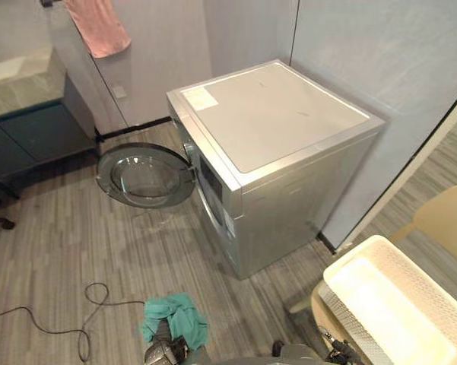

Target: Pick up the laundry basket with both hands and put the clothes into the washing machine.

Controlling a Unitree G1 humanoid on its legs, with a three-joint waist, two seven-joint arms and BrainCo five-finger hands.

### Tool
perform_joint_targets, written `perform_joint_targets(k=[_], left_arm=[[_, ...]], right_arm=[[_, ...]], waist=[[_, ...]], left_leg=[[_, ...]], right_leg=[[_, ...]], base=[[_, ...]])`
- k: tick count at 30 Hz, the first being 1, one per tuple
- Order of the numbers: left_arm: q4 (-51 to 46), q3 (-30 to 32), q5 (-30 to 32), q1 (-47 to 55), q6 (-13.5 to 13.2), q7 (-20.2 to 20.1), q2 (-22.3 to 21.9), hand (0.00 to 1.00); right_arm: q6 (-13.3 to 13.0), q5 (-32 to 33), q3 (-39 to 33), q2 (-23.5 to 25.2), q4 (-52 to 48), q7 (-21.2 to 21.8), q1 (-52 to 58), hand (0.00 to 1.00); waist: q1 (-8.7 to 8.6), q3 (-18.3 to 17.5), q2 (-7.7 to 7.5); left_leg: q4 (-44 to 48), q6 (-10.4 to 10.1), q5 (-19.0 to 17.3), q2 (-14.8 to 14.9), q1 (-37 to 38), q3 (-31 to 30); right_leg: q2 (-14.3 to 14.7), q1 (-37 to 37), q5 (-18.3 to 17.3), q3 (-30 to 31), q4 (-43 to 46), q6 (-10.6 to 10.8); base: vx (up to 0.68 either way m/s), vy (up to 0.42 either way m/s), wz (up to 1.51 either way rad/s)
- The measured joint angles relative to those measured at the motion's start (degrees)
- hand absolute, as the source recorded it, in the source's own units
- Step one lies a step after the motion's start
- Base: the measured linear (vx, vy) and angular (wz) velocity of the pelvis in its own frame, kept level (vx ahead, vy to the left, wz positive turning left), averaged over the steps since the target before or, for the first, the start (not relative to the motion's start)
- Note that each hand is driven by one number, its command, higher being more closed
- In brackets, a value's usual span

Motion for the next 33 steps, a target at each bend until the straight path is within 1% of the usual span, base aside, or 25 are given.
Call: perform_joint_targets(k=[2,3,4,5,7,8,9,10,11,12,13,15,17,20,21,22,23,24,25,26,27,29,30,32,33], left_arm=[[-0.3,0.0,-0.1,-0.3,-0.6,0.1,0.5,1.00],[-0.3,0.0,-0.4,-0.4,-0.7,0.2,0.6,1.00],[-0.2,-0.2,-0.5,-0.4,-0.7,0.2,0.7,1.00],[0.3,-0.6,-0.5,-0.4,-0.7,0.4,0.8,1.00],[1.2,-0.9,-0.6,-0.6,-0.7,1.1,0.8,1.00],[2.0,-0.8,-1.0,-0.8,-0.7,1.3,0.9,1.00],[2.9,-0.9,-1.0,-1.3,-0.7,1.5,0.9,1.00],[3.0,-1.1,-1.0,-1.1,-0.7,1.5,0.8,1.00],[3.2,-1.7,-1.0,-1.2,-0.7,1.8,1.5,1.00],[3.3,-2.6,-0.9,-1.2,-0.8,2.6,3.6,1.00],[3.3,-2.6,-0.9,-1.2,-0.9,2.7,4.6,1.00],[4.3,-2.7,-0.9,-0.8,-1.0,2.7,7.0,1.00],[6.5,-4.2,-0.9,-1.3,-1.2,2.7,7.9,1.00],[8.8,-8.1,-0.9,-2.9,-1.2,2.5,7.9,1.00],[8.7,-10.1,-0.9,-3.0,-1.3,2.5,8.0,1.00],[8.7,-11.7,-0.9,-3.0,-1.3,2.5,8.4,1.00],[8.6,-12.4,-0.9,-3.1,-1.2,2.5,8.4,1.00],[8.5,-12.5,-0.9,-3.3,-1.2,2.5,8.9,1.00],[8.5,-12.7,-0.9,-3.1,-1.2,2.6,10.1,1.00],[8.6,-13.7,-0.8,-3.1,-1.2,2.6,10.9,1.00],[8.6,-14.2,-0.1,-3.5,-1.2,2.5,11.2,1.00],[8.7,-14.7,0.4,-4.5,-1.2,2.4,11.0,1.00],[8.7,-14.6,0.5,-5.3,-1.2,2.4,11.3,1.00],[8.6,-14.6,0.9,-7.1,-1.0,2.2,8.8,1.00],[8.5,-14.5,1.4,-7.4,-1.0,2.2,8.0,1.00]], right_arm=[[-0.1,0.0,1.9,0.1,-1.4,-0.1,0.0,0.00],[-0.2,0.0,2.8,0.2,-2.2,-0.2,-0.2,0.00],[-0.3,0.1,3.5,0.2,-2.6,-0.2,-0.4,0.00],[-0.4,0.1,3.8,0.4,-2.4,-0.1,-1.1,0.00],[-0.5,0.0,3.8,0.2,-1.4,-0.2,-2.2,0.00],[-0.6,-0.2,3.5,-0.3,-0.5,-0.2,-2.6,0.00],[-0.5,-1.7,2.6,-1.2,0.7,-0.3,-2.4,0.00],[-0.4,-2.4,2.4,-2.0,1.6,-0.4,-2.3,0.00],[-0.1,-3.4,1.2,-3.3,3.9,-0.4,-2.0,0.00],[0.3,-4.2,-0.6,-2.3,7.7,-0.3,-2.2,0.00],[0.6,-4.5,-1.4,-2.0,8.9,-0.3,-2.2,0.00],[1.3,-4.7,-5.2,-1.9,11.1,-0.4,-2.8,0.00],[1.4,-5.5,-7.0,-2.1,11.1,-0.4,-3.1,0.00],[1.8,-6.2,-7.3,-2.5,10.7,-0.3,-3.9,0.00],[2.0,-6.2,-6.7,-2.8,10.1,-0.3,-4.1,0.00],[2.3,-6.2,-5.3,-3.0,9.4,-0.3,-4.1,0.00],[2.3,-6.1,-3.3,-3.3,8.7,-0.2,-4.1,0.00],[2.2,-5.9,-2.0,-3.3,8.3,-0.1,-4.3,0.00],[2.1,-5.4,0.7,-3.4,7.9,-0.1,-4.9,0.00],[2.0,-5.0,2.6,-3.2,7.3,0.0,-5.6,0.00],[1.2,-3.8,4.4,-3.0,6.8,0.1,-6.7,0.00],[-0.1,-3.1,6.9,-2.8,5.8,0.2,-7.5,0.00],[-0.9,-1.9,7.8,-2.8,5.3,0.2,-7.6,0.00],[-2.1,-1.2,7.2,-3.9,5.0,0.2,-8.4,0.00],[-2.4,-0.4,6.9,-3.9,4.4,0.2,-8.7,0.00]], waist=[[0.36,0.6,-1.17],[0.50,0.6,-1.15],[0.36,0.6,-1.13],[0.46,0.6,-1.21],[0.58,0.6,-1.50],[0.60,0.7,-1.80],[0.46,0.6,-1.72],[0.36,0.5,-1.30],[0.25,0.4,-1.47],[0.30,-0.1,-3.51],[0.38,-0.4,-4.24],[0.55,-0.6,-4.78],[0.75,-1.0,-5.07],[0.65,-1.4,-2.54],[0.88,-1.4,-1.96],[1.15,-1.3,-1.54],[1.18,-0.8,-0.51],[1.19,-0.8,-0.46],[1.26,-0.7,-0.45],[1.04,-0.7,-0.53],[0.70,-0.6,-0.70],[-0.06,-0.1,-1.35],[-0.57,0.5,-4.01],[-1.25,1.6,-1.23],[-1.38,2.1,-0.52]], left_leg=[[2.8,3.2,1.6,0.2,-2.0,1.8],[2.0,6.2,-1.1,0.3,-2.0,2.8],[-0.8,7.7,-3.9,0.4,-1.6,3.0],[-9.1,8.0,-5.3,0.8,-0.2,3.1],[-22.7,7.9,-5.0,1.1,2.5,1.9],[-29.7,8.2,-4.9,1.0,3.7,0.9],[-33.9,8.3,-5.0,0.9,4.6,0.7],[-35.4,8.3,-5.2,0.8,5.1,1.0],[-34.1,2.5,-1.9,-0.2,5.5,2.3],[-29.6,2.2,-6.0,-2.3,3.7,3.9],[-27.4,2.3,-7.7,-2.5,2.8,4.2],[-20.2,3.8,-13.2,-2.8,0.3,5.8],[-16.5,5.2,-16.6,-3.5,-0.5,7.3],[-17.1,7.0,-17.7,-5.3,0.0,9.4],[-18.4,7.7,-17.4,-5.3,1.6,10.8],[-19.8,8.0,-17.2,-4.9,3.6,12.2],[-21.1,8.1,-17.1,-4.0,5.0,13.1],[-22.3,8.2,-17.1,-3.4,6.2,13.8],[-25.5,8.4,-16.8,-2.4,8.7,15.3],[-27.8,8.2,-16.2,-1.9,10.2,16.6],[-31.1,7.9,-14.7,-2.0,12.1,18.4],[-35.0,7.0,-13.1,-3.5,14.4,20.3],[-36.3,6.6,-13.0,-6.3,15.9,20.3],[-39.5,6.0,-11.5,-6.7,16.9,19.5],[-41.3,5.4,-11.1,-6.6,18.2,19.4]], right_leg=[[-1.8,1.4,0.2,0.5,-1.2,-0.4],[-2.3,1.6,0.1,0.6,-1.4,-0.3],[-2.7,1.6,0.1,0.8,-1.7,0.0],[-3.2,1.2,0.5,1.6,-2.1,0.7],[-4.1,0.1,0.5,2.8,-2.1,2.1],[-5.4,-0.6,-0.2,4.0,-1.8,3.8],[-7.1,-0.6,-0.9,4.9,-2.0,6.1],[-7.6,-0.6,-1.3,5.2,-2.0,7.3],[-9.5,0.0,-2.1,6.2,-2.7,9.3],[-11.4,1.3,-1.2,8.3,-5.1,8.9],[-11.4,1.3,-0.3,8.0,-5.7,8.6],[-13.1,1.7,4.4,7.6,-8.9,9.8],[-14.8,1.8,8.2,7.5,-11.3,10.5],[-16.3,-0.2,16.5,7.5,-11.5,10.1],[-16.1,-2.0,19.5,7.4,-9.3,8.1],[-15.2,-3.8,21.4,7.1,-6.5,5.7],[-13.7,-5.4,20.7,6.3,-3.6,5.3],[-12.1,-6.4,18.2,6.1,-1.5,6.2],[-7.8,-8.8,12.5,5.6,2.2,6.4],[-4.0,-10.6,8.8,5.6,3.7,6.4],[0.9,-12.8,6.0,6.1,3.9,5.1],[6.9,-15.2,5.8,6.0,0.4,3.5],[8.2,-14.5,10.9,6.0,-3.9,0.5],[9.0,-13.8,12.5,5.2,-5.7,-0.7],[9.9,-13.8,12.2,6.1,-5.5,-1.1]], base=[[0.07,0.110,0.09],[0.09,0.106,0.07],[0.11,0.127,-0.10],[0.09,0.139,-0.22],[0.13,0.268,-0.33],[0.17,0.438,-0.32],[0.15,0.419,-0.27],[0.17,0.466,-0.20],[0.24,0.553,-0.19],[0.26,0.503,-0.20],[0.28,0.448,-0.30],[0.21,0.345,-0.43],[0.18,0.342,-0.42],[0.16,0.282,-0.30],[0.20,0.280,-0.51],[0.17,0.180,-0.59],[0.20,0.152,-0.51],[0.17,0.064,-0.62],[0.17,0.043,-0.69],[0.15,-0.004,-0.79],[0.11,-0.036,-0.56],[0.15,-0.078,-0.31],[0.17,-0.107,-0.11],[0.18,-0.070,-0.19],[0.21,-0.027,-0.44]])
